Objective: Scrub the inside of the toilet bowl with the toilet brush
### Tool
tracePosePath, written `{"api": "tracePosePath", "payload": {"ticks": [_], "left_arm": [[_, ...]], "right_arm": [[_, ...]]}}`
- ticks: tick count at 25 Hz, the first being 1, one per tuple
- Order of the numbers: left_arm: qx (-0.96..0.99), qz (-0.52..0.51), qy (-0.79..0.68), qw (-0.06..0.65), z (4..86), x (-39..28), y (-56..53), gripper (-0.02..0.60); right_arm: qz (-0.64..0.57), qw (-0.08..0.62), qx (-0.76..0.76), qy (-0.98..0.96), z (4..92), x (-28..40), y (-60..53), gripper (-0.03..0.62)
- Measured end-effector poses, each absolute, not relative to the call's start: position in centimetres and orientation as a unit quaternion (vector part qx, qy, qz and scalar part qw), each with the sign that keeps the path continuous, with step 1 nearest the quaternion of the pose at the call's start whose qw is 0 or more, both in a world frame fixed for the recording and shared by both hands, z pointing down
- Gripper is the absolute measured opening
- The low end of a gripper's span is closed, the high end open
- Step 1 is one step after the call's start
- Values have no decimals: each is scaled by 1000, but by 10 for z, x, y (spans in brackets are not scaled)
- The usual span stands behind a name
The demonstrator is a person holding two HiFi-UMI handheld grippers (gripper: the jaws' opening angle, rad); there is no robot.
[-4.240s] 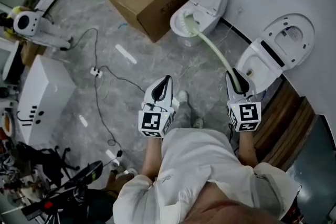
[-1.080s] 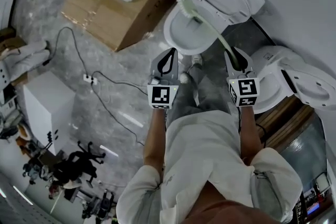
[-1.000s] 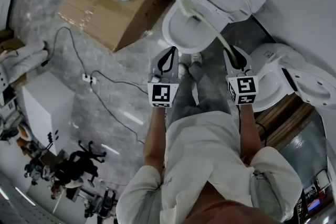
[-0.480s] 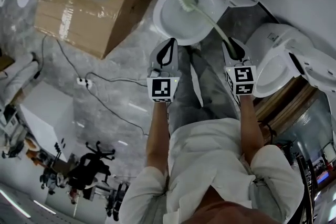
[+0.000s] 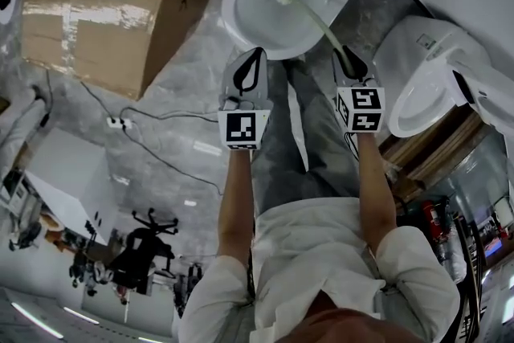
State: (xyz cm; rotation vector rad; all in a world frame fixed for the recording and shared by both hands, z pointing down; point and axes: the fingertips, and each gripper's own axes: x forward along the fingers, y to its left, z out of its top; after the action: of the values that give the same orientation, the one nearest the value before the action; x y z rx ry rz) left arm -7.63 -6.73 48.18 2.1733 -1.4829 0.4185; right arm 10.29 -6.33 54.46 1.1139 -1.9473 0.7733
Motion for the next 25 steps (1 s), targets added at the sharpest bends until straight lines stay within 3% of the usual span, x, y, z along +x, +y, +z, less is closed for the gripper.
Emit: {"api": "tracePosePath", "payload": {"ticks": [25], "left_arm": [[779, 159, -537, 282, 569, -90, -64, 17]], "right_arm": [[378, 415, 442, -700, 697, 65, -75, 88]]}}
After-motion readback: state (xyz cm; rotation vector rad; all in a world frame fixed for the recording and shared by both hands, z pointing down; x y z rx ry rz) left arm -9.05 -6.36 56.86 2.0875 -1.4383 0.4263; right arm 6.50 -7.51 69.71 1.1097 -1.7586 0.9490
